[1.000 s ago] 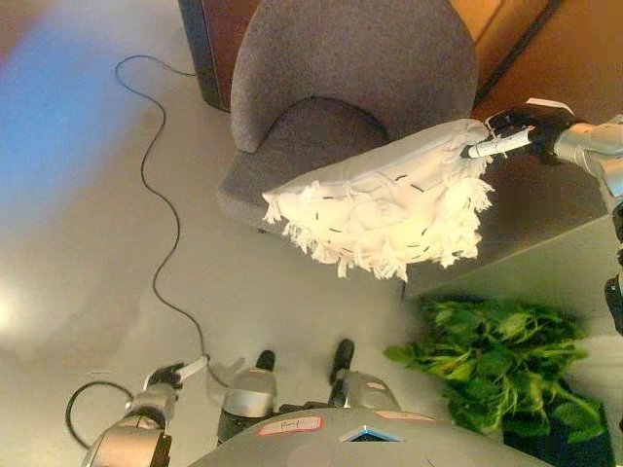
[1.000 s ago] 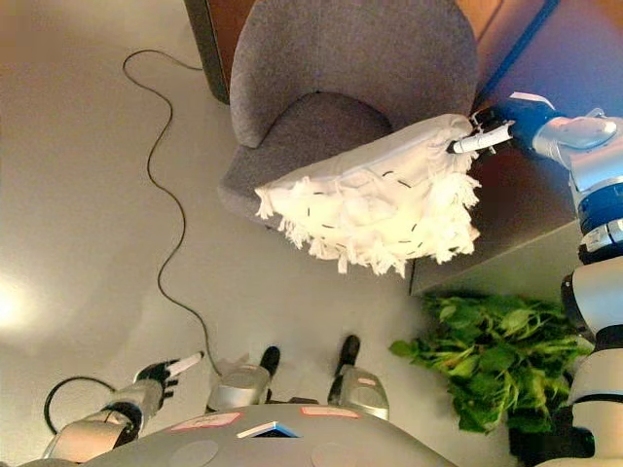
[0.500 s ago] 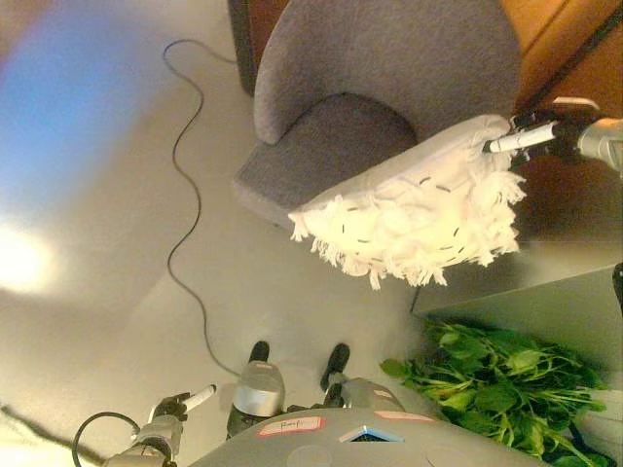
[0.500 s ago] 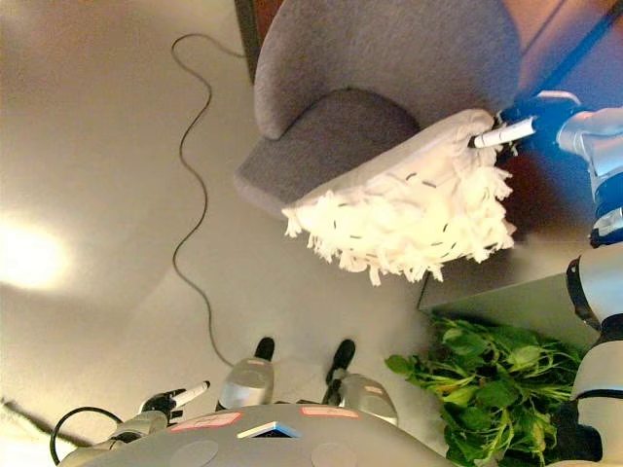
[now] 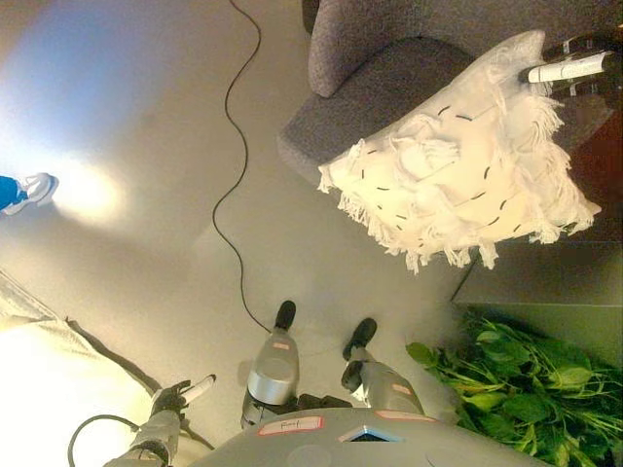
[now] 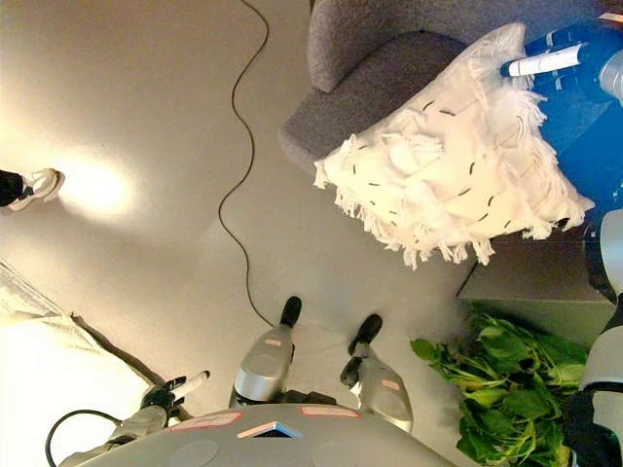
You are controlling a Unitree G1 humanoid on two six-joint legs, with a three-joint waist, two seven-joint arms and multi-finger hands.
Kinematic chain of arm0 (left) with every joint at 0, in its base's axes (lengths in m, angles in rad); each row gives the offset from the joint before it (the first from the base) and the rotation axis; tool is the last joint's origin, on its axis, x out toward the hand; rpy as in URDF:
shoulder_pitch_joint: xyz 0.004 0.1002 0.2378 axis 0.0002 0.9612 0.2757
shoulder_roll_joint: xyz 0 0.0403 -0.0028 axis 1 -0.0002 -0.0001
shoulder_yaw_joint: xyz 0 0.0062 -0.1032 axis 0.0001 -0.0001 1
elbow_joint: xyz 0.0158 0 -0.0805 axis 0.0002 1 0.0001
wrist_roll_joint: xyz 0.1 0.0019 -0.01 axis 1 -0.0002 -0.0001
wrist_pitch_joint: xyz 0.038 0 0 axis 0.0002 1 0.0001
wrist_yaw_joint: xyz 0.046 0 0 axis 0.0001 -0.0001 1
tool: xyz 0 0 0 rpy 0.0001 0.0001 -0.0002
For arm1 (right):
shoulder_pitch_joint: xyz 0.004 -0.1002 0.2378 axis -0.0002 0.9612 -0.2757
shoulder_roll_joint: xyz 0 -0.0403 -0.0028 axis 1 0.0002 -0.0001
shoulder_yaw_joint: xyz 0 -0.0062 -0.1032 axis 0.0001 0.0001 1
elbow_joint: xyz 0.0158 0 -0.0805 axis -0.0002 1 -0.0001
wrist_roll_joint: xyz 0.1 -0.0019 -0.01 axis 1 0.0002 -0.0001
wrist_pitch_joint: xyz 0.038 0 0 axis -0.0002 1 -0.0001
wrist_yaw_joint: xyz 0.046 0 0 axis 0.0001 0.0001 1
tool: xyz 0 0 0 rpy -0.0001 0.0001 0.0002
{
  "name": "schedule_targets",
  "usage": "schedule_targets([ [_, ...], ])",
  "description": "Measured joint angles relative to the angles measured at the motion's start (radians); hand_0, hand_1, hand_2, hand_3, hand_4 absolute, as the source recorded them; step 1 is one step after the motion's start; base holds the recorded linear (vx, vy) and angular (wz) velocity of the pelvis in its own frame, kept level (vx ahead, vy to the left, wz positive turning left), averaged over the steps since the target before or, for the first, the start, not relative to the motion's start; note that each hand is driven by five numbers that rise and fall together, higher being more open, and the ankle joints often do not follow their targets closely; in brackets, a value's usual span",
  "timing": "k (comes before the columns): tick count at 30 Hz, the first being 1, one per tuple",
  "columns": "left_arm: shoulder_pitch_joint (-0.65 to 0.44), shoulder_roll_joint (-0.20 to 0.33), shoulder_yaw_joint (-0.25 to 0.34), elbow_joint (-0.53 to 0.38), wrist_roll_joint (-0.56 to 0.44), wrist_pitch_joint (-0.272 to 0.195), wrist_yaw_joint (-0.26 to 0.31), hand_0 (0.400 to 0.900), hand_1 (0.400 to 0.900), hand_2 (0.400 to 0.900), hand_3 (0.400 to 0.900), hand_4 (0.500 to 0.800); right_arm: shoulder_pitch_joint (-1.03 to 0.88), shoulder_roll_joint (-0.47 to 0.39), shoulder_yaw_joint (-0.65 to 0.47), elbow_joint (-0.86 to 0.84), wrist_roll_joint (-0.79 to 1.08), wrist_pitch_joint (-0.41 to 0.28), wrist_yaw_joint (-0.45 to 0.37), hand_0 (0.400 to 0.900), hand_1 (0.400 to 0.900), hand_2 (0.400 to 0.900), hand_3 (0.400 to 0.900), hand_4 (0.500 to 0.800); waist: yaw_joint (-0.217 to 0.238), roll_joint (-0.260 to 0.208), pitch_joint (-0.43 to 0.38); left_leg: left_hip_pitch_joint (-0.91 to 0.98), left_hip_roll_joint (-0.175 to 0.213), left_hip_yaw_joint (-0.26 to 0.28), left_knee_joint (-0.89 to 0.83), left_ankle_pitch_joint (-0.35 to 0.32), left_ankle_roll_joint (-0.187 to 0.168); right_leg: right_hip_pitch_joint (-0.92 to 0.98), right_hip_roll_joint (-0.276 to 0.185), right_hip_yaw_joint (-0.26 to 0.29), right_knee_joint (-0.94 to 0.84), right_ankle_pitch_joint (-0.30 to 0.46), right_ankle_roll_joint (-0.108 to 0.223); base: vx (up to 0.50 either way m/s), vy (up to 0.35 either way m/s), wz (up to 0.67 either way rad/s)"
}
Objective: Pick up the pillow and put it on the sofa.
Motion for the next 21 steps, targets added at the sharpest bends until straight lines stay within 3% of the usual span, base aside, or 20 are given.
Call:
schedule_targets([
  [14,-0.008,0.0,0.0,0.001,0.002,0.02,-0.008,0.9,0.9,0.9,0.9,0.8,-0.017,-0.076,-0.03,0.006,-0.004,0.034,-0.01,0.9,0.9,0.9,0.9,0.8,-0.007,-0.019,0.011,0.069,0.004,0.03,0.0,-0.002,0.0,0.056,0.002,0.026,0.001,-0.007,0.005,0.04,0.012,-0.07],
  [18,-0.008,-0.002,0.0,0.004,0.01,0.019,-0.008,0.9,0.9,0.9,0.9,0.8,-0.017,-0.086,-0.036,0.008,-0.004,0.048,-0.017,0.9,0.9,0.9,0.9,0.8,-0.032,-0.019,0.01,0.08,0.003,0.033,0.0,-0.002,0.001,0.064,0.001,0.035,0.001,-0.007,0.005,-0.01,0.084,-0.13],
  [21,-0.013,-0.005,0.001,0.004,0.01,0.02,-0.012,0.9,0.9,0.9,0.9,0.8,0.034,-0.097,-0.129,0.012,0.019,0.036,-0.034,0.9,0.9,0.9,0.9,0.8,-0.055,-0.02,-0.005,0.092,0.001,0.058,0.0,-0.005,0.005,0.069,-0.001,0.05,0.002,-0.007,0.005,-0.02,0.098,-0.17],
])
